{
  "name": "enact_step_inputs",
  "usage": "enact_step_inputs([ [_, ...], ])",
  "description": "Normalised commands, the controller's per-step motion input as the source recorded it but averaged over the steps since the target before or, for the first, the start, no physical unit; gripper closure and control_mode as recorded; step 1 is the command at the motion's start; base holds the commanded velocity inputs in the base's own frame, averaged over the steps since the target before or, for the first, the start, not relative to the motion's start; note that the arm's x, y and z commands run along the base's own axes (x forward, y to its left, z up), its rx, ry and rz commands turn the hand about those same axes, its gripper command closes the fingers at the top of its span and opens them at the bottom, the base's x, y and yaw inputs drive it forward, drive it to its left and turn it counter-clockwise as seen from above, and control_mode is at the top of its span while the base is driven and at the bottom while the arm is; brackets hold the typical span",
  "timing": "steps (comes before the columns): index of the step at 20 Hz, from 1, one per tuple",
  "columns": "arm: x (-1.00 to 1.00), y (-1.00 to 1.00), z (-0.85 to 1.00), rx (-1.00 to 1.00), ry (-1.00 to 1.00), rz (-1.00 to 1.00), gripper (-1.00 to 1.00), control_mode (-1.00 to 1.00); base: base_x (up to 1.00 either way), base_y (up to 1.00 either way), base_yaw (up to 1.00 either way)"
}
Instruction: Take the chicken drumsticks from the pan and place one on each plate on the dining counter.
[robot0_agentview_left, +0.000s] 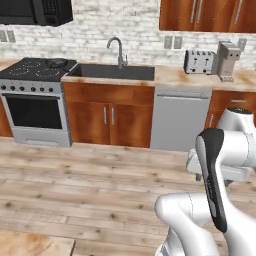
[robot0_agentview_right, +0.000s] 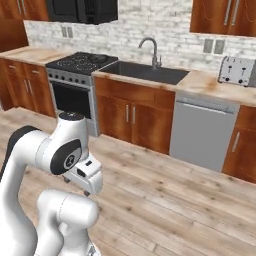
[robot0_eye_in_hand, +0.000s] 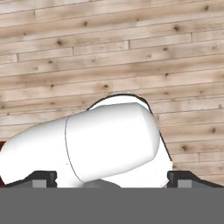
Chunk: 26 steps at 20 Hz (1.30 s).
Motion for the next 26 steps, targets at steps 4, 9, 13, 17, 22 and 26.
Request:
enact_step_inputs([
  [4,0.0,0.0,0.0,0.0,0.0,0.0,-1.0,1.0,1.0,-0.11,0.28],
  [9,0.0,0.0,0.0,0.0,0.0,0.0,-1.0,1.0,1.0,-0.03,0.34],
  [13,0.0,0.0,0.0,0.0,0.0,0.0,-1.0,1.0,1.0,-0.02,0.36],
  [17,0.0,0.0,0.0,0.0,0.0,0.0,-1.0,1.0,1.0,0.0,0.29],
  [22,0.0,0.0,0.0,0.0,0.0,0.0,-1.0,1.0,1.0,0.16,0.17],
  [26,0.0,0.0,0.0,0.0,0.0,0.0,-1.0,1.0,1.0,0.5,-0.01],
])
